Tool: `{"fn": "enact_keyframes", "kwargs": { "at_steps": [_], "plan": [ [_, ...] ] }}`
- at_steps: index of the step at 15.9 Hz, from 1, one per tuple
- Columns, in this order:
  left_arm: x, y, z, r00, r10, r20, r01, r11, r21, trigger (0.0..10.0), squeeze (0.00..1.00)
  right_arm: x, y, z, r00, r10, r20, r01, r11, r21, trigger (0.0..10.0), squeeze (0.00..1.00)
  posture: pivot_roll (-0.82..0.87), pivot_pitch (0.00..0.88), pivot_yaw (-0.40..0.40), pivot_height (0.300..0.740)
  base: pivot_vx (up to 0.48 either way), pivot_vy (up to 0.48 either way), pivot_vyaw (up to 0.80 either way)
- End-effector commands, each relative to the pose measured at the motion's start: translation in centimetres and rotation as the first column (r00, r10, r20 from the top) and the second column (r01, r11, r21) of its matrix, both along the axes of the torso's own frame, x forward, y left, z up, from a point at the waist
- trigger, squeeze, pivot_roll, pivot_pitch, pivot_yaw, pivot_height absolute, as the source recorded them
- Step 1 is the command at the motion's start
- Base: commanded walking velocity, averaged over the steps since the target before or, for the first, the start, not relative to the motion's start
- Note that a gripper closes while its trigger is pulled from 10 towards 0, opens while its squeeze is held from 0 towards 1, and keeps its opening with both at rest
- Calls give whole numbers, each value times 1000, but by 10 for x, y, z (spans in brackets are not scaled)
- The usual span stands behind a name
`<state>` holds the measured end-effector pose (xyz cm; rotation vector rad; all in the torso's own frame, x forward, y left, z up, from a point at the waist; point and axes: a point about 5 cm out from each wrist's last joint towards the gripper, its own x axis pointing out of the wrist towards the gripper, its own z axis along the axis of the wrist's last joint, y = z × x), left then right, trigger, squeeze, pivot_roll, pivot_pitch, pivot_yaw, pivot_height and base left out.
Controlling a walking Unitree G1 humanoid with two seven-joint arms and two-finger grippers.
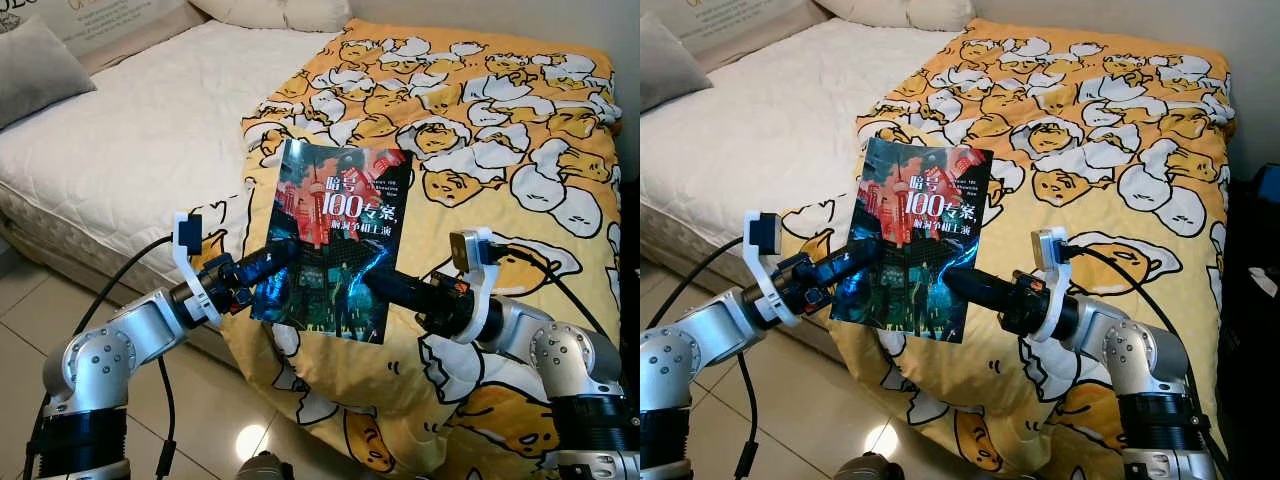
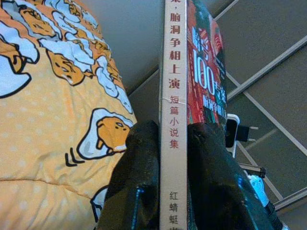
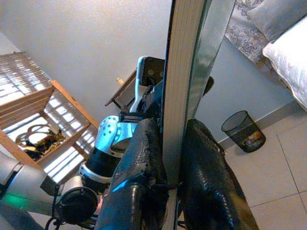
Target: Clean up the room
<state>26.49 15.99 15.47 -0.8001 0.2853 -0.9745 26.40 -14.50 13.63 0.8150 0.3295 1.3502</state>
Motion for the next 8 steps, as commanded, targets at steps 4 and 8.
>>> {"fn": "enact_keyframes", "kwargs": {
  "at_steps": [4,8],
  "plan": [
    [-4,-2,3,1000,-12,10,12,1000,7,0,0,2,9,12,998,10,69,-12,1000,28,10000,0,25,0,97,740,0,0,0],
    [-4,1,7,999,31,28,-32,999,8,0,0,-2,5,7,998,-48,29,47,998,39,10000,1000,20,0,104,740,0,0,0]
  ]
}}
